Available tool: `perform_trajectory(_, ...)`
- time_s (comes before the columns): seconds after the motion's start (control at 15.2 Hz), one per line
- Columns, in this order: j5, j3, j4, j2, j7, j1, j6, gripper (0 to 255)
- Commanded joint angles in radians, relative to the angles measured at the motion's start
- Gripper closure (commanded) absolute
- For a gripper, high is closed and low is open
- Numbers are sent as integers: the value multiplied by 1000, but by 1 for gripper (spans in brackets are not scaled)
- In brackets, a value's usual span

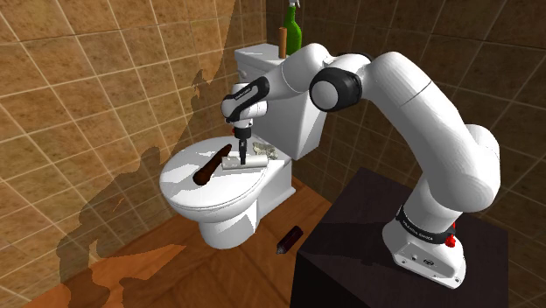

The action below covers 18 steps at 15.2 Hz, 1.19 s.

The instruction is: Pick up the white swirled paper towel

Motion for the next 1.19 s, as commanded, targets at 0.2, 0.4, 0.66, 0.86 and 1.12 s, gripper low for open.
perform_trajectory(0.2, 0, 0, 0, 3, 0, 0, 3, 255)
perform_trajectory(0.4, 0, -1, -6, -2, -1, 0, 4, 255)
perform_trajectory(0.66, -3, -4, -20, -42, 6, 2, -21, 255)
perform_trajectory(0.86, -7, -7, -27, -70, 11, 3, -41, 255)
perform_trajectory(1.12, -11, -10, -33, -105, 19, 4, -70, 255)
